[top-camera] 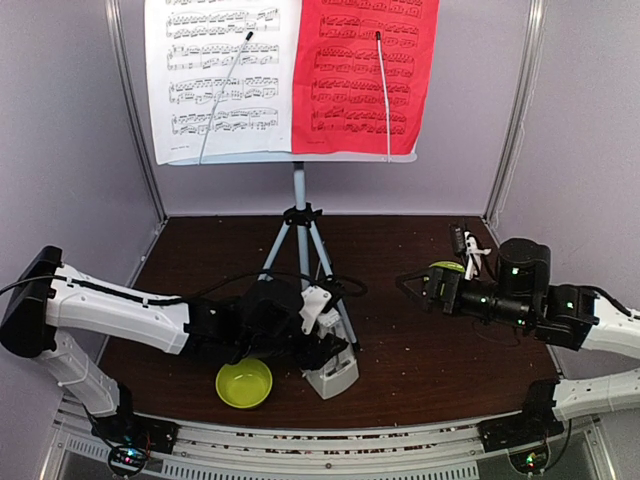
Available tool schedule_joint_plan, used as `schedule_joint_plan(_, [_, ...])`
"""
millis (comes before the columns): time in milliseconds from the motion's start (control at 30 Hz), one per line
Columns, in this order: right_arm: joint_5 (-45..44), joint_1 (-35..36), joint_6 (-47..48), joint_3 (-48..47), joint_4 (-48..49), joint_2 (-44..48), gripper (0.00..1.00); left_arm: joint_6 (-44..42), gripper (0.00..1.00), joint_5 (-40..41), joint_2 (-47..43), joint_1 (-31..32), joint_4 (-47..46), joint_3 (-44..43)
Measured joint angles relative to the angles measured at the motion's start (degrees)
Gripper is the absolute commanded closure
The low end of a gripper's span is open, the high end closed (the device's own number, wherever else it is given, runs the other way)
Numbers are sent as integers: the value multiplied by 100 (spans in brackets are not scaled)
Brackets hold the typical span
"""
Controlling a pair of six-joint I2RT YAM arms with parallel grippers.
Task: Set up the instrument practice props
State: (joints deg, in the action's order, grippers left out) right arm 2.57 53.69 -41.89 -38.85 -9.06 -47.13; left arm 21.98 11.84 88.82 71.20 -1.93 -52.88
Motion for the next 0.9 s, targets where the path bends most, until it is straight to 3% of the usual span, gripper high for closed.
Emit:
schedule_joint_plan(167, [463,-33,195,260,144,188,2,-367,61,-175,-149,-13,13,85])
schedule_joint_plan(333, [988,-35,514,487,402,258,11,-1108,72,-863,-564,-11,400,160])
schedule_joint_plan(600, [1458,334,1224,879,743,216,24,-2302,74,-1703,-1718,28,1091,59])
schedule_joint_plan(900, [1355,1370,2516,643,813,-278,43,-3167,76,-2129,-1982,107,2177,-970])
